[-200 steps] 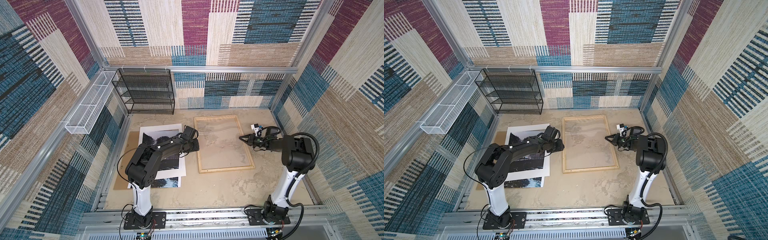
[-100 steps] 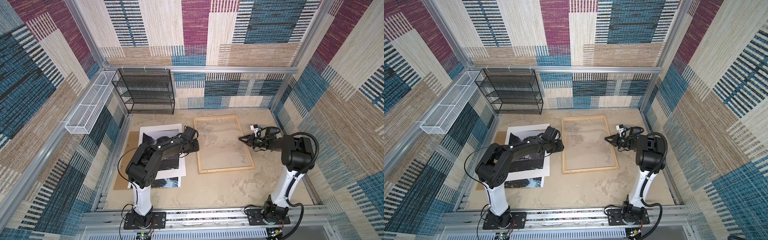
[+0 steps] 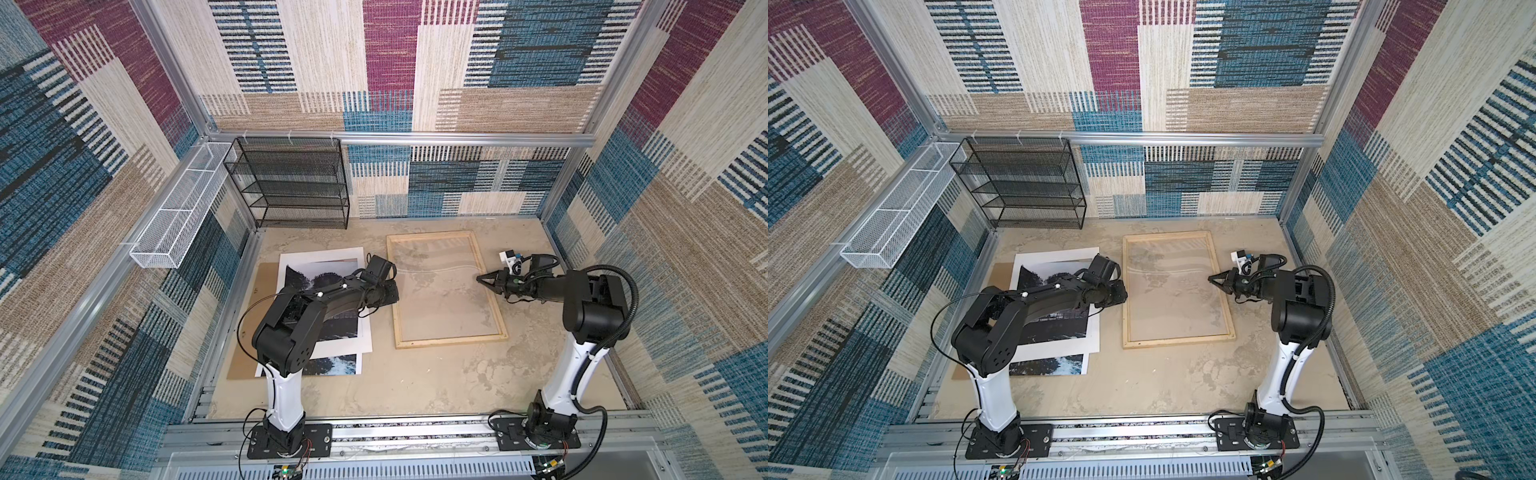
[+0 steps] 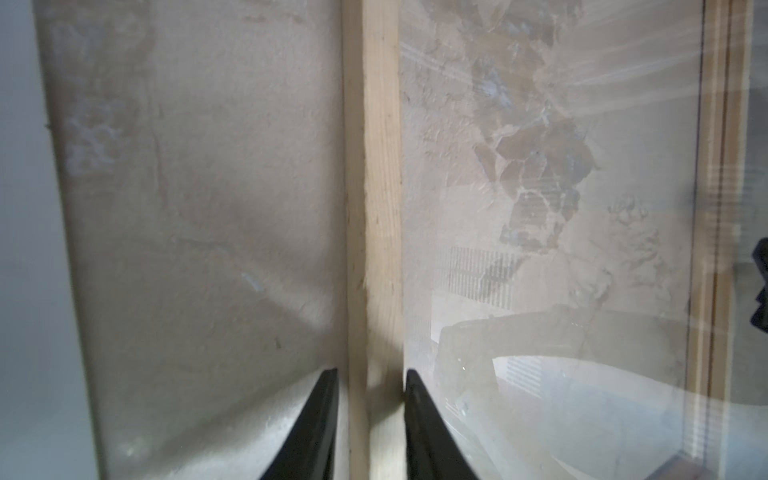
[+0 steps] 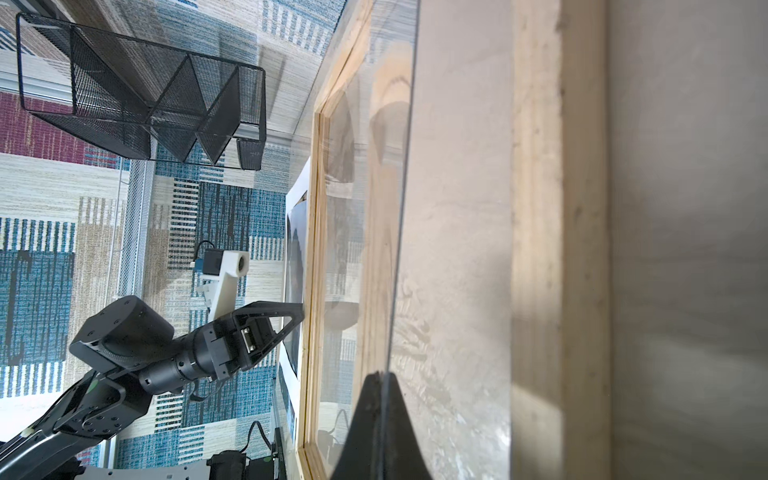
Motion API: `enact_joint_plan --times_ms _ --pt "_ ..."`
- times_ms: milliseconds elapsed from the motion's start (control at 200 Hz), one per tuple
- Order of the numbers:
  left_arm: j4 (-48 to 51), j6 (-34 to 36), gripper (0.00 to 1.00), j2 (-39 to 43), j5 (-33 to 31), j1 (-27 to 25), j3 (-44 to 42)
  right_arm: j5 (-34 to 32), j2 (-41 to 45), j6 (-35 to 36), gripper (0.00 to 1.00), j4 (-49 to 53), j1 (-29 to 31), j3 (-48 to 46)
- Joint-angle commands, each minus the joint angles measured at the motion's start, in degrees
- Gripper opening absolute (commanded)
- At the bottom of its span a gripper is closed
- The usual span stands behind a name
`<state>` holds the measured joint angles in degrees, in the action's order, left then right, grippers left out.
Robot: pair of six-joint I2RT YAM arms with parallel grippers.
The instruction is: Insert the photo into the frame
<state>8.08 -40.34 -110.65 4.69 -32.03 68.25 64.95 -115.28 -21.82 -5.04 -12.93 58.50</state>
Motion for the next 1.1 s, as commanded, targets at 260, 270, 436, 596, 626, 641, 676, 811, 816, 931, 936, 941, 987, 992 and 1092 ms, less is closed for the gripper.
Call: enact_joint_plan --times_ms 260,270,436,596,626,641,676,811,816,931,936,941,987,992,1092 --pt "-1.9 -2.7 0.27 0.1 -1.3 -0.1 -1.5 1.6 0.3 0.7 0.0 1.5 0.4 -0.2" --pt "-2.1 -2.8 0.26 0.2 -1.3 -0.1 -1.5 1.6 0.3 0.7 0.0 1.6 0.5 -0.2" --pt "-2.4 -3.1 0.25 0.2 -1.4 -0.1 -1.9 1.4 0.0 1.1 0.0 2.2 0.5 0.2" --pt "-2.2 -3.0 0.25 0.3 -1.7 -0.1 -2.0 0.8 0.1 1.7 0.0 3.0 0.5 0.3" --pt "-2.3 -3.0 0.24 0.4 -1.7 -0.1 -1.9 0.4 -0.1 2.1 0.0 3.6 0.5 0.5" --pt "-2.2 -2.9 0.24 0.3 -1.6 -0.1 -1.9 0.3 -0.1 2.3 0.0 3.8 0.6 0.6" --pt "-2.4 -3.0 0.24 0.4 -1.6 -0.1 -1.9 0.1 0.0 2.5 0.0 4.1 0.6 0.6" --pt "-2.3 -3.0 0.24 0.3 -1.5 -0.1 -1.9 -0.3 0.3 2.9 0.03 4.5 0.7 0.8" --pt "-2.3 -3.0 0.24 0.3 -1.5 -0.1 -1.9 -0.3 0.4 2.9 0.04 4.5 0.8 0.8" --pt "-2.2 -2.8 0.23 0.4 -1.4 -0.1 -1.9 -0.9 0.5 3.2 0.12 4.8 0.8 1.0" --pt "-2.2 -2.8 0.23 0.4 -1.4 -0.1 -1.9 -0.9 0.5 3.2 0.13 4.8 0.8 1.0" --pt "-2.3 -2.8 0.23 0.4 -1.4 -0.1 -1.9 -0.9 0.5 3.2 0.13 4.8 0.8 1.0" --pt "-2.3 -2.7 0.23 0.4 -1.4 -0.1 -1.9 -1.0 0.6 3.3 0.14 4.9 0.9 1.0" --pt "-2.3 -2.7 0.23 0.4 -1.4 -0.1 -1.9 -1.0 0.5 3.3 0.14 4.9 0.9 1.0" --pt "-2.3 -2.6 0.23 0.6 -1.5 -0.1 -1.9 -1.4 0.7 3.6 0.2 5.3 0.9 1.2"
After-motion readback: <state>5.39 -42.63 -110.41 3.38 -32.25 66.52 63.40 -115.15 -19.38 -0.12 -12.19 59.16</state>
